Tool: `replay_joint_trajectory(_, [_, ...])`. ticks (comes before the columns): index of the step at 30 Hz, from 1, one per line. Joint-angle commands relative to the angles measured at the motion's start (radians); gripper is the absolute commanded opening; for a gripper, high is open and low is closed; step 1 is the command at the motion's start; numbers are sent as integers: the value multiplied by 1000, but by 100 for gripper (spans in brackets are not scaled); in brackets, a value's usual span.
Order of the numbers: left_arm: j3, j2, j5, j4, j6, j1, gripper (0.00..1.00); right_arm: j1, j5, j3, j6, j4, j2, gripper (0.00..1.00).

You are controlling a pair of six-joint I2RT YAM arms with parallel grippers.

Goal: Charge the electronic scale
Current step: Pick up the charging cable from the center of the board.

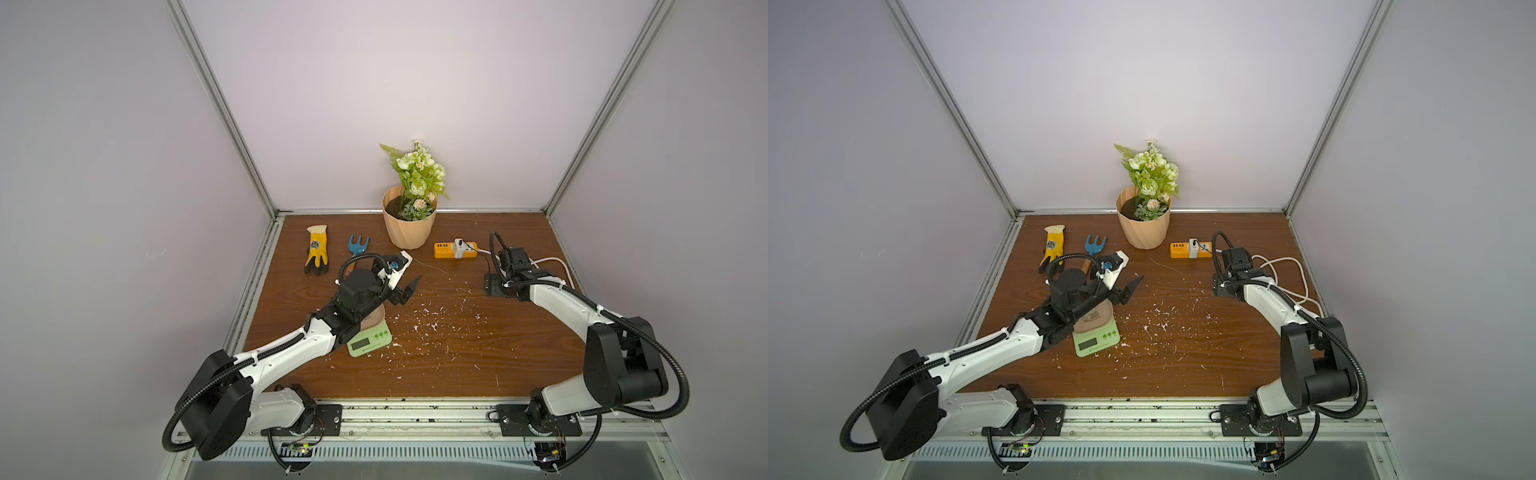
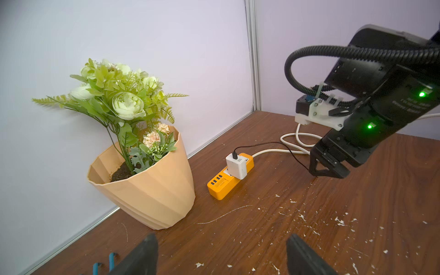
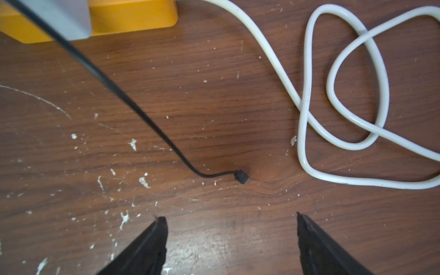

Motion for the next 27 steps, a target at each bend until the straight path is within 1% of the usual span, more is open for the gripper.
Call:
replay_joint_trajectory(1, [21,-10,5,-4,-45,10,85,-5,57,2,38,154,35,85])
replay_joint_trajectory(6, [20,-10,9,-13,-44,10,85,-14,35,13,59,200,109,76])
replay_joint_trajectory(8, [17,-10,5,-12,-42,10,85,-16,28,18,63,214,138,71])
replay_joint_trajectory(10, [16,-10,6,-10,-40,10,85,-16,26,23,64,224,161,62])
replay_joint_trajectory(11, [15,-10,7,-10,-40,10,85,-16,18,27,65,228,169,56])
replay_joint_trajectory(15, [20,7,15,-7,-40,10,85,-16,-68,24,69,271,166,18])
replay_joint_trajectory(17, [23,22,23,-5,-48,10,84,-15,-137,21,77,303,154,6])
replay_joint_trajectory(20, [34,50,35,-3,-94,9,84,-17,-255,8,118,378,130,4])
replay_joint_trajectory(22, [51,78,38,-3,-156,10,83,-17,-376,-13,155,464,118,3])
replay_joint_trajectory(27, [124,195,140,-1,-379,10,82,-15,-601,-62,310,736,132,5])
